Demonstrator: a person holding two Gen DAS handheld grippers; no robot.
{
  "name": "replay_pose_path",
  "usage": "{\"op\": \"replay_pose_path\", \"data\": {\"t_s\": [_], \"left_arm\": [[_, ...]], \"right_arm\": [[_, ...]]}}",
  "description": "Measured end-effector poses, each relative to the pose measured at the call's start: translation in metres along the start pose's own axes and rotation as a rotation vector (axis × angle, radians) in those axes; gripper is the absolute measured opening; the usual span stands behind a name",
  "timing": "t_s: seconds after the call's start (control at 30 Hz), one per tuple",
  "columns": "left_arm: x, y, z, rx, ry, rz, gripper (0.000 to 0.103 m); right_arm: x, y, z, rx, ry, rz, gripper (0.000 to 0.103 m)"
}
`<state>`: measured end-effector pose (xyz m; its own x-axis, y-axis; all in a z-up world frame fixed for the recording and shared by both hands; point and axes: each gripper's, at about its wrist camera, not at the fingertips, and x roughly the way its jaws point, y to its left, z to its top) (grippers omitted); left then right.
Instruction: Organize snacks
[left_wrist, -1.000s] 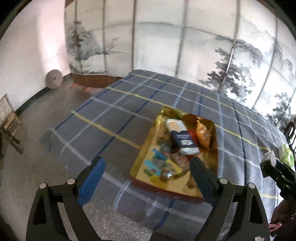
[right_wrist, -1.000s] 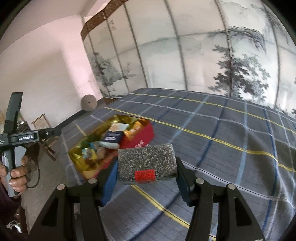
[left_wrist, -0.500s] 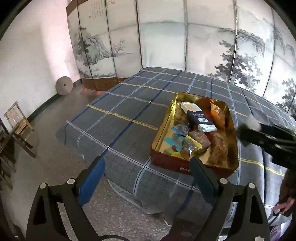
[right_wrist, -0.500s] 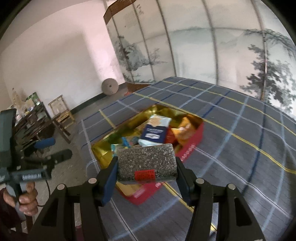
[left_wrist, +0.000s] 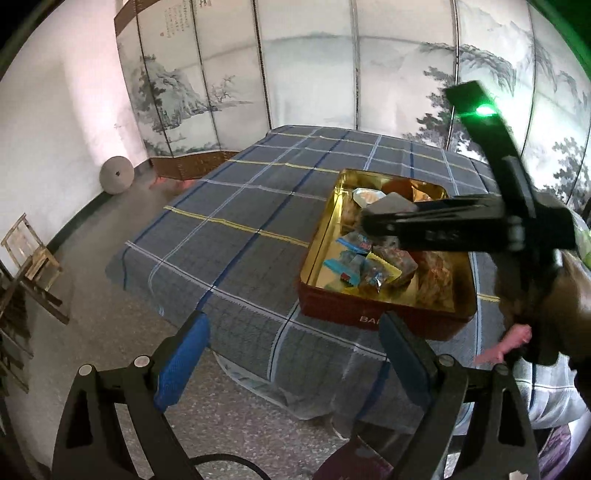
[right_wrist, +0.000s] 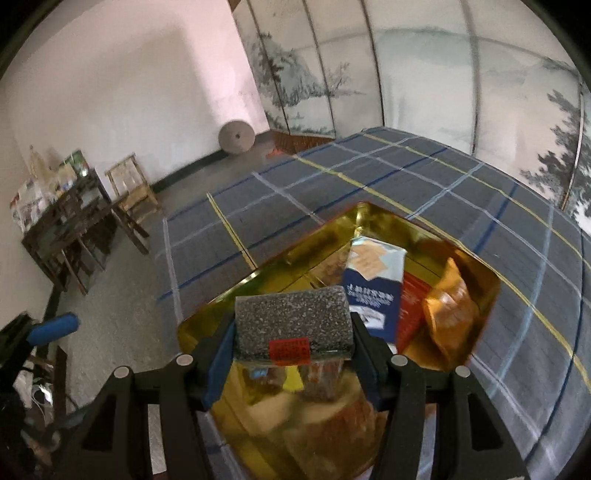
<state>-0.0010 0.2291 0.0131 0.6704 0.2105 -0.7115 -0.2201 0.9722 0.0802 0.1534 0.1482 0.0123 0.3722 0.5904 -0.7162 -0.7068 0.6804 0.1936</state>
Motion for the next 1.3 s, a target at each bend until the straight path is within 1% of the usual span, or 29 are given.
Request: {"op": "replay_pose_path", "data": {"t_s": [0.2, 0.4, 0.67, 1.0, 1.2, 1.3], "left_arm": [[0.000, 0.001, -0.001, 0.020, -0.015, 0.012, 0.091], [0.007, 0.003, -0.004, 0.030, -0.002, 0.010, 0.091], [0.016, 0.010, -0.007, 0.007, 0.030, -0.005, 0.091], [0.021, 0.013, -0.009, 0.010, 0.044, -0.008, 0.091], [0.024, 0.012, -0.010, 0.014, 0.053, -0.007, 0.091], [0.022, 0.010, -0.011, 0.019, 0.050, 0.000, 0.091]], "right_arm": [[0.028, 0.001, 0.012, -0.022, 0.051, -0.014, 0.059], [0.047, 0.001, 0.021, -0.041, 0.075, -0.035, 0.059], [0.061, 0.007, 0.034, -0.070, 0.110, -0.063, 0.059], [0.075, 0.010, 0.037, -0.049, 0.152, -0.067, 0.060], [0.067, 0.001, 0.037, 0.002, 0.110, -0.098, 0.060], [0.045, 0.002, 0.036, 0.039, 0.020, -0.107, 0.060]]}}
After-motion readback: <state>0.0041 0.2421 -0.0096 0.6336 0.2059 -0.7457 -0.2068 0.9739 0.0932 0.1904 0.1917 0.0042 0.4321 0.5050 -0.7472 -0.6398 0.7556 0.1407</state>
